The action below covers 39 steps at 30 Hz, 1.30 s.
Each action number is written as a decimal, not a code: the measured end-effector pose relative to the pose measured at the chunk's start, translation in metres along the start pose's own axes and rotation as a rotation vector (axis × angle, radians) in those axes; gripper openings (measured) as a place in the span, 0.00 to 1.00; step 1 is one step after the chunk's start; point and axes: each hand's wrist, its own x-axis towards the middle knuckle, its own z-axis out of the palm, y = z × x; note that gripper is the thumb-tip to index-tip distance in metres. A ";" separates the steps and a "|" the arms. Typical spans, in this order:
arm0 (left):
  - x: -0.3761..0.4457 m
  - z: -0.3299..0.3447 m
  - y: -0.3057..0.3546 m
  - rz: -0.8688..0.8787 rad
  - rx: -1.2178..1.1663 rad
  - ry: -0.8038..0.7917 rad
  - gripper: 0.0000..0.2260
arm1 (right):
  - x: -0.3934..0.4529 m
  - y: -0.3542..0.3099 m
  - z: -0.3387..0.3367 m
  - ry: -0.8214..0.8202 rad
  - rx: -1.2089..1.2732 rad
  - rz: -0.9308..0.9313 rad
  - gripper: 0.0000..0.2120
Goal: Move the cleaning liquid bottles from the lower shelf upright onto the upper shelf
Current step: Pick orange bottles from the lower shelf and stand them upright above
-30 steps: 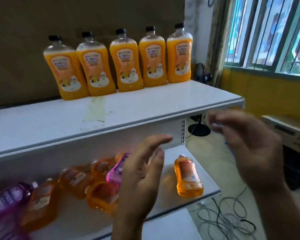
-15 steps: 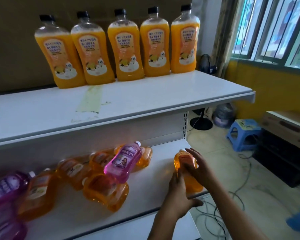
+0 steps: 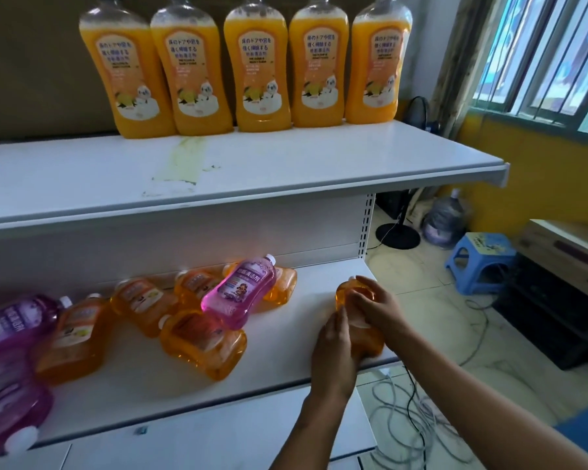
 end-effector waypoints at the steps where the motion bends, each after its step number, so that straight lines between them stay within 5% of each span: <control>1: -0.004 -0.002 -0.001 -0.006 -0.068 -0.007 0.39 | -0.006 -0.001 0.000 -0.007 0.038 0.032 0.22; 9: -0.022 -0.066 0.003 -0.136 -0.794 0.161 0.24 | -0.048 -0.062 -0.015 -0.146 0.320 -0.150 0.33; 13: -0.030 -0.088 0.008 -0.214 -0.943 0.141 0.17 | -0.052 -0.078 -0.005 -0.398 0.540 -0.145 0.38; 16: -0.041 -0.100 0.007 -0.181 -0.896 0.093 0.15 | -0.056 -0.081 0.011 -0.446 0.606 -0.149 0.35; 20: -0.057 -0.116 -0.007 -0.099 -0.828 0.128 0.22 | -0.061 -0.101 0.037 -0.373 0.443 -0.164 0.44; 23: -0.072 -0.133 -0.016 -0.053 -0.792 0.242 0.23 | -0.063 -0.120 0.059 -0.359 0.295 -0.178 0.35; 29: -0.095 -0.166 -0.035 -0.099 -0.804 0.279 0.44 | -0.077 -0.142 0.118 -0.315 -0.039 -0.358 0.35; 34: -0.116 -0.182 -0.050 -0.157 -0.835 0.343 0.47 | -0.094 -0.152 0.159 -0.522 -0.149 -0.453 0.25; 39: -0.154 -0.214 -0.082 -0.173 -0.877 0.396 0.45 | -0.107 -0.158 0.191 -0.821 -0.101 -0.402 0.30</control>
